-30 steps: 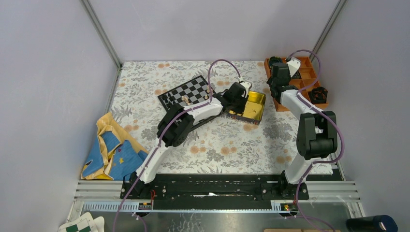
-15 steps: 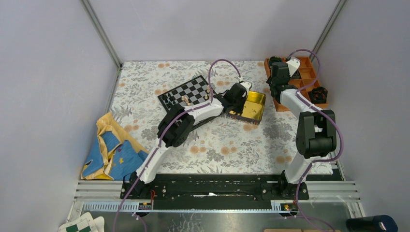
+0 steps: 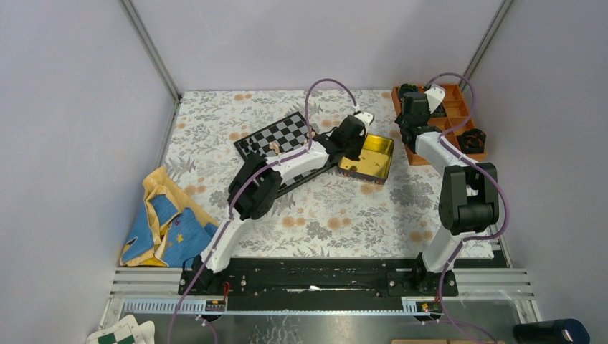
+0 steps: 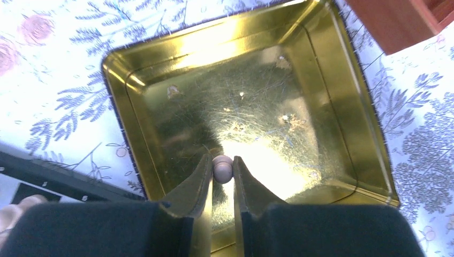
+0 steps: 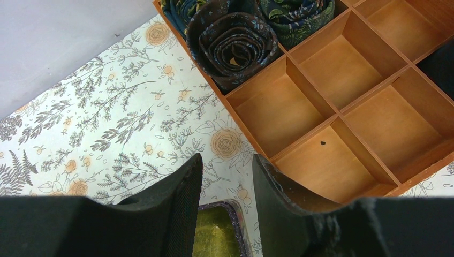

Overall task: Set up the chess pieces on the board
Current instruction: Pick up the chess piece from the storage box, then place the chess piece on the chessboard.

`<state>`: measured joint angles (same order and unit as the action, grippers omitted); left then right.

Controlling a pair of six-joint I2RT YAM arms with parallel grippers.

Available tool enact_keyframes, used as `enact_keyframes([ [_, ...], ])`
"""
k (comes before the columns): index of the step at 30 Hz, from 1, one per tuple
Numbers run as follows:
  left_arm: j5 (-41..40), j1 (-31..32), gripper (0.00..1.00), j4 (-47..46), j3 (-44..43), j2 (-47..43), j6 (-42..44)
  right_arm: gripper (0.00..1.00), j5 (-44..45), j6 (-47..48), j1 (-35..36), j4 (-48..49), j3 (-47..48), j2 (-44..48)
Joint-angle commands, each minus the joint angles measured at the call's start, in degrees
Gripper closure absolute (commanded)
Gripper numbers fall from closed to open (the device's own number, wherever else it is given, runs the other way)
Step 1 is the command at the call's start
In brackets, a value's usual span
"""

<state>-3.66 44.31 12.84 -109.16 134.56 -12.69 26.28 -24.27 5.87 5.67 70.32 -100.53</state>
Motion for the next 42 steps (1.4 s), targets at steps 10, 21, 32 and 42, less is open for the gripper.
enact_keyframes([
  [10, -10.88, -0.94, 0.98, 0.63, 3.19, -11.72, 3.98, 0.54, -0.06, 0.31, -0.42, 2.42, 2.09, 2.73],
  [21, -10.99, -10.85, 1.00, 0.49, 9.71, -15.65, 0.00, 0.54, -0.60, 0.63, -0.45, 2.27, 2.23, 3.59],
  [32, -8.78, -17.41, 1.00, 0.63, 10.14, -14.51, -3.03, 0.54, -1.77, 0.13, -0.46, 2.49, 1.92, 3.11],
  [42, -6.95, -19.38, 0.96, 1.43, 10.38, -12.16, -5.64, 0.54, -2.27, 0.10, -0.42, 2.44, 2.10, 2.46],
])
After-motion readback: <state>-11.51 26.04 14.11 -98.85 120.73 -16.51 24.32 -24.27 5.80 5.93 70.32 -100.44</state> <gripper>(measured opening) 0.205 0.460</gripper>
